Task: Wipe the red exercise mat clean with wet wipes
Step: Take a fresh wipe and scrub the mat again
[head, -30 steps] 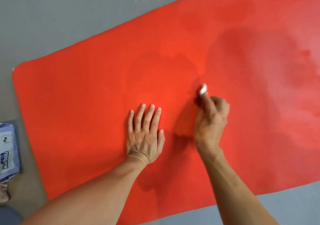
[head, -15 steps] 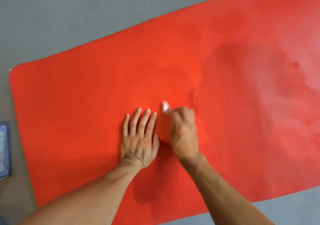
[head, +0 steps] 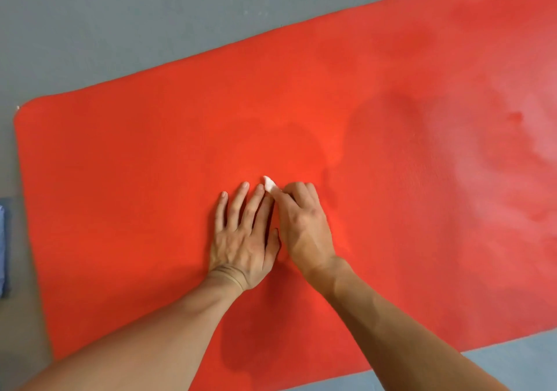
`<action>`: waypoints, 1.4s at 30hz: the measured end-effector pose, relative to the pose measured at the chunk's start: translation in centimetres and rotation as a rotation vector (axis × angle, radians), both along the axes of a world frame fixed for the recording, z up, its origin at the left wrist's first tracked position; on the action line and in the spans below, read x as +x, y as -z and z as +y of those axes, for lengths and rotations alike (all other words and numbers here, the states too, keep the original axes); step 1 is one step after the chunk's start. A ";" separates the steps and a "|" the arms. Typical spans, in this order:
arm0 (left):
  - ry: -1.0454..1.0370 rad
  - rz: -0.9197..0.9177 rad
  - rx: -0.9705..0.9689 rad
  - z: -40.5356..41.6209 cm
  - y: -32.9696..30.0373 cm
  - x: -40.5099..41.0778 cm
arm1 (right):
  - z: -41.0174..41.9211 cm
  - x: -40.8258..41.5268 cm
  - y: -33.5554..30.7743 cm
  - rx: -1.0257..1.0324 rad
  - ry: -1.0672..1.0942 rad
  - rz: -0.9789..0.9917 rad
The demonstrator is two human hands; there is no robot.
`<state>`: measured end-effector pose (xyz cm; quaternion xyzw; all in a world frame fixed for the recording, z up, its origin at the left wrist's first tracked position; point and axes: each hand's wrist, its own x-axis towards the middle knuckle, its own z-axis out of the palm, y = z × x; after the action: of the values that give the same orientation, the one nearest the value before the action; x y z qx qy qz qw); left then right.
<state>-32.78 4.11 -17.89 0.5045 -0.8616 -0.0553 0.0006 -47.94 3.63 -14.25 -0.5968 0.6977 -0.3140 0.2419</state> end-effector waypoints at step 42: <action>-0.081 0.064 -0.041 -7.2 -0.1 1.3 | -3.4 0.4 0.9 0.000 0.036 0.084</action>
<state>-31.50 -3.08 -17.75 0.5369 -0.8410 -0.0535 0.0406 -47.53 0.27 -15.19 -0.5970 0.7176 -0.2932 0.2066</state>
